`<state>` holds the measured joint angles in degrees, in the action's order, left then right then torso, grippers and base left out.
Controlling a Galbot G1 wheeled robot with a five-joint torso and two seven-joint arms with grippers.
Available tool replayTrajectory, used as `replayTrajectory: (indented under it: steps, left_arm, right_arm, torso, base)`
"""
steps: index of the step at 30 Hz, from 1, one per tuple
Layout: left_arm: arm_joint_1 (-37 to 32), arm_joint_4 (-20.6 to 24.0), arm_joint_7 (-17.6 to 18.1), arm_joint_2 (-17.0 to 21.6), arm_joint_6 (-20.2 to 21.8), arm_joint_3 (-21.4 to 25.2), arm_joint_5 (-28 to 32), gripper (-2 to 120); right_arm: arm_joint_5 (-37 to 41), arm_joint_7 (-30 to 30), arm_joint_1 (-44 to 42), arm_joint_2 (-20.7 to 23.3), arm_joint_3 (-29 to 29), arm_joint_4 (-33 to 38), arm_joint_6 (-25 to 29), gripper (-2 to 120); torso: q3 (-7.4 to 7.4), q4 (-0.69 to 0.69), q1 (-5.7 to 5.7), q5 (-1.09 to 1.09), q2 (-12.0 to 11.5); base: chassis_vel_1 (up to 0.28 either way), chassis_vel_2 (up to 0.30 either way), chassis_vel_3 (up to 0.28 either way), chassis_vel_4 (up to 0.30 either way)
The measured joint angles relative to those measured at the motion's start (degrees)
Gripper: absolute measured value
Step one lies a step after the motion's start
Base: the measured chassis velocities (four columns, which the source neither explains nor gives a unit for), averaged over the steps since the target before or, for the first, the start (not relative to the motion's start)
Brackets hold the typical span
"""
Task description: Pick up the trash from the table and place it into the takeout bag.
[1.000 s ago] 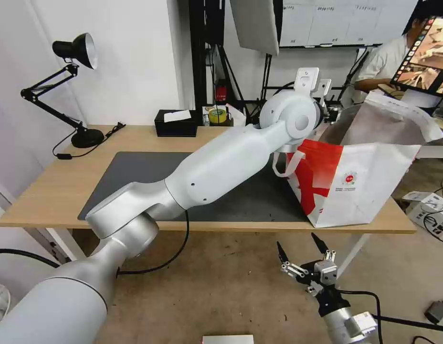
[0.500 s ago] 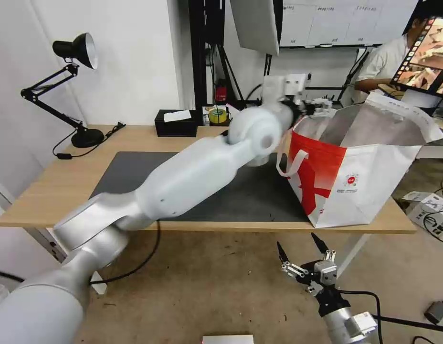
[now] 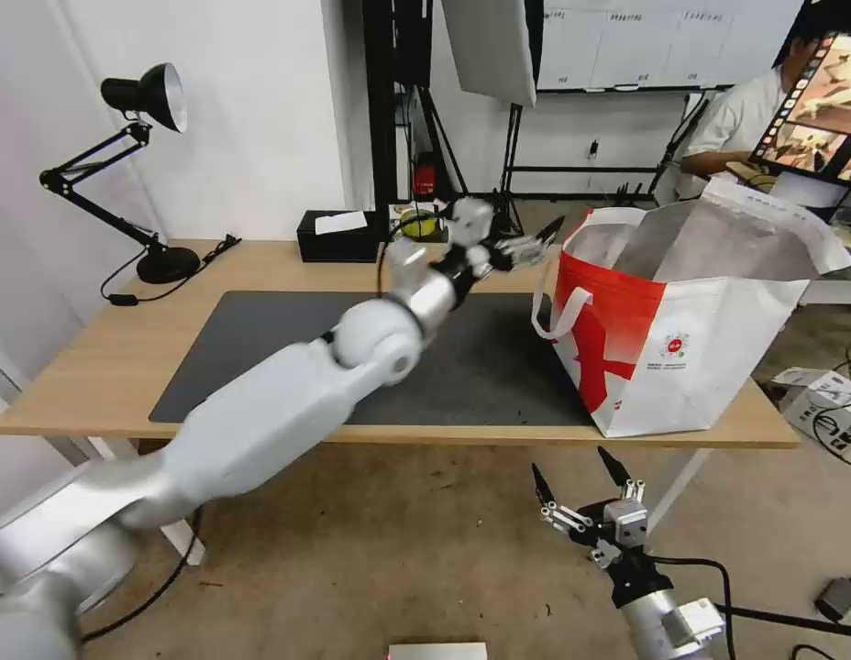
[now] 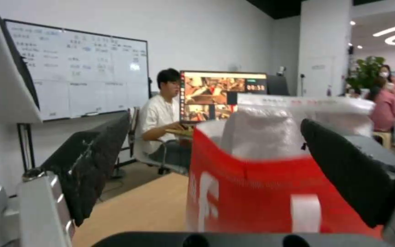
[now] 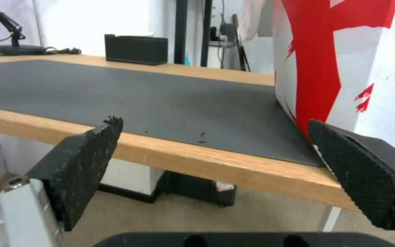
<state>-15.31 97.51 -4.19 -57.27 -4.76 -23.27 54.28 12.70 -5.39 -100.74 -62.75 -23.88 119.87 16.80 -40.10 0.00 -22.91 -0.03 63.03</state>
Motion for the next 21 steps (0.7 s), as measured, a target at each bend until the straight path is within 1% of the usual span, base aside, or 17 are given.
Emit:
replayTrajectory:
  steps: [1,2,3,4,6,7,8,9,10,12,13,15,16,17,19,20,21]
  left_arm:
    - [-1.99,1.02,-1.96,2.01,0.1,1.68,-0.24,100]
    - [-3.39,1.66,-2.98,3.15,0.22,2.83,-0.42,100]
    - [-3.39,1.66,-2.98,3.15,0.22,2.83,-0.42,100]
    - [-6.22,2.83,-4.7,5.01,0.55,5.03,-0.75,100]
    - [-11.71,4.52,-6.8,7.83,0.79,9.29,-2.15,100]
    - [-11.71,4.52,-6.8,7.83,0.79,9.29,-2.15,100]
    - [-14.05,5.11,-7.46,8.83,0.81,11.03,-2.9,100]
    - [-17.96,6.18,-7.93,10.19,0.79,14.17,-4.04,100]
    - [-17.96,6.18,-7.93,10.19,0.79,14.17,-4.04,100]
    - [-23.7,7.89,-8.2,11.37,0.78,19.44,-5.21,100]
    - [-23.7,7.89,-8.2,11.37,0.78,19.44,-5.21,100]
    - [-28.54,8.93,-8.5,12.91,0.2,23.85,-6.04,100]
    - [-32.11,9.23,-8.84,13.84,-0.75,26.9,-7.08,100]
    - [-32.11,9.23,-8.84,13.84,-0.75,26.9,-7.08,100]
    - [-37.39,9.34,-9.16,14.86,-2.86,30.61,-8.27,100]
    - [-38.7,9.17,-9.23,14.95,-3.66,31.61,-8.76,100]
    - [-38.7,9.17,-9.23,14.95,-3.66,31.61,-8.76,100]
  right_arm:
    - [0.0,0.0,0.0,0.0,0.0,0.0,0.0,100]
    - [0.0,0.0,0.0,0.0,0.0,0.0,0.0,100]
    - [0.0,0.0,0.0,0.0,0.0,0.0,0.0,100]
    - [0.0,0.0,0.0,0.0,0.0,0.0,0.0,100]
    - [0.0,0.0,0.0,0.0,0.01,0.0,0.0,100]
    - [0.0,0.0,0.0,0.0,0.01,0.0,0.0,100]
    - [0.0,0.0,0.0,0.0,0.01,0.0,0.0,100]
    - [0.0,0.0,0.01,0.0,0.01,0.0,0.0,100]
    - [0.0,0.0,0.01,0.0,0.01,0.0,0.0,100]
    - [0.0,-0.01,0.0,0.0,0.01,0.0,0.0,100]
    - [0.0,-0.01,0.0,0.0,0.01,0.0,0.0,100]
    - [0.0,0.0,0.01,0.0,0.01,0.0,0.0,100]
    - [0.0,0.0,0.0,0.0,0.01,0.0,0.0,100]
    - [0.0,0.0,0.0,0.0,0.01,0.0,0.0,100]
    - [0.0,0.0,0.0,0.0,0.01,0.0,0.0,100]
    - [0.0,0.0,0.01,0.0,0.01,0.0,0.0,100]
    - [0.0,0.0,0.01,0.0,0.01,0.0,0.0,100]
  torso:
    - [0.0,0.0,0.0,0.01,0.0]
    - [0.0,0.0,0.0,0.02,0.0]
    - [0.0,0.0,0.0,0.02,0.0]
    - [0.0,0.0,0.0,0.0,0.0]
    - [0.01,0.0,0.0,0.01,0.0]
    - [0.01,0.0,0.0,0.01,0.0]
    - [0.0,0.01,0.0,0.0,0.0]
    - [0.0,0.0,0.0,0.01,0.0]
    - [0.0,0.0,0.0,0.01,0.0]
    - [0.0,0.0,0.0,0.01,0.0]
    - [0.0,0.0,0.0,0.01,0.0]
    - [0.01,0.0,0.0,0.02,0.01]
    - [0.01,0.0,0.0,0.04,0.0]
    - [0.01,0.0,0.0,0.04,0.0]
    - [0.0,0.03,0.0,0.01,0.0]
    - [0.01,0.01,0.0,0.03,0.01]
    - [0.01,0.01,0.0,0.03,0.01]
  base:
    - [0.0,0.0,0.0,0.0]
    - [0.0,0.0,0.0,0.0]
    - [0.0,0.0,0.0,0.0]
    - [0.0,0.0,0.0,0.0]
    - [0.0,0.0,0.0,0.0]
    - [0.0,0.0,0.0,0.0]
    - [0.0,0.0,0.0,0.0]
    - [0.0,0.0,0.0,0.0]
    - [0.0,0.0,0.0,0.0]
    - [0.0,0.0,0.0,0.0]
    - [0.0,0.0,0.0,0.0]
    - [0.0,0.0,0.0,0.0]
    - [0.0,0.0,0.0,0.0]
    - [0.0,0.0,0.0,0.0]
    - [0.0,0.0,0.0,0.0]
    - [0.0,0.0,0.0,0.0]
    - [0.0,0.0,0.0,0.0]
